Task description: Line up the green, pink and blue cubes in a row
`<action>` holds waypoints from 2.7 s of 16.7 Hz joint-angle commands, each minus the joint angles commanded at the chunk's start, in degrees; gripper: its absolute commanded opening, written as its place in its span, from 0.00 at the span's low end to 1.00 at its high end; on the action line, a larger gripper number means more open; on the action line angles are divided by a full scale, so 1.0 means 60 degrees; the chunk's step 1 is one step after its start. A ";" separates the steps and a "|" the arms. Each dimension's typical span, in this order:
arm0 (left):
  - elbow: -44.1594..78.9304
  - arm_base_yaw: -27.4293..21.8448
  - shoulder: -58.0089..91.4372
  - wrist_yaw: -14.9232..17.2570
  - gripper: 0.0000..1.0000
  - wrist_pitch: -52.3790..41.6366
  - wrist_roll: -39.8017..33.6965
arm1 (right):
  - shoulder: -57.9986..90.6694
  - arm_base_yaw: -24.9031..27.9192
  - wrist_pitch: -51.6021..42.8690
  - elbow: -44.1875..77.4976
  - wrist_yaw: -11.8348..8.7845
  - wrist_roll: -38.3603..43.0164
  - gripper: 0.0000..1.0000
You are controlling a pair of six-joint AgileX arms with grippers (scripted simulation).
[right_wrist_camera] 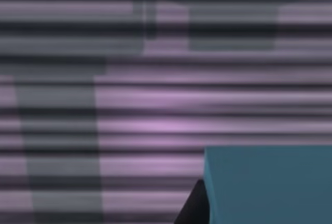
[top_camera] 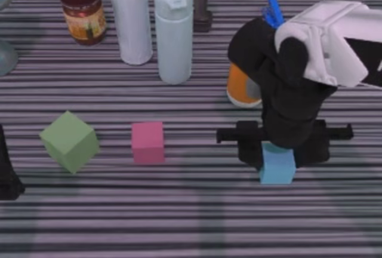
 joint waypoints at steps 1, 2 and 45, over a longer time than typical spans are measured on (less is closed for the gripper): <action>0.0000 0.0000 0.0000 0.0000 1.00 0.0000 0.0000 | -0.0101 0.0075 0.0044 -0.0105 0.0008 0.0124 0.00; 0.0000 0.0000 0.0000 0.0000 1.00 0.0000 0.0000 | -0.0128 0.0093 0.0056 -0.0130 0.0009 0.0155 0.00; 0.0000 0.0000 0.0000 0.0000 1.00 0.0000 0.0000 | 0.0442 0.0186 0.1516 -0.1002 0.0015 0.0218 1.00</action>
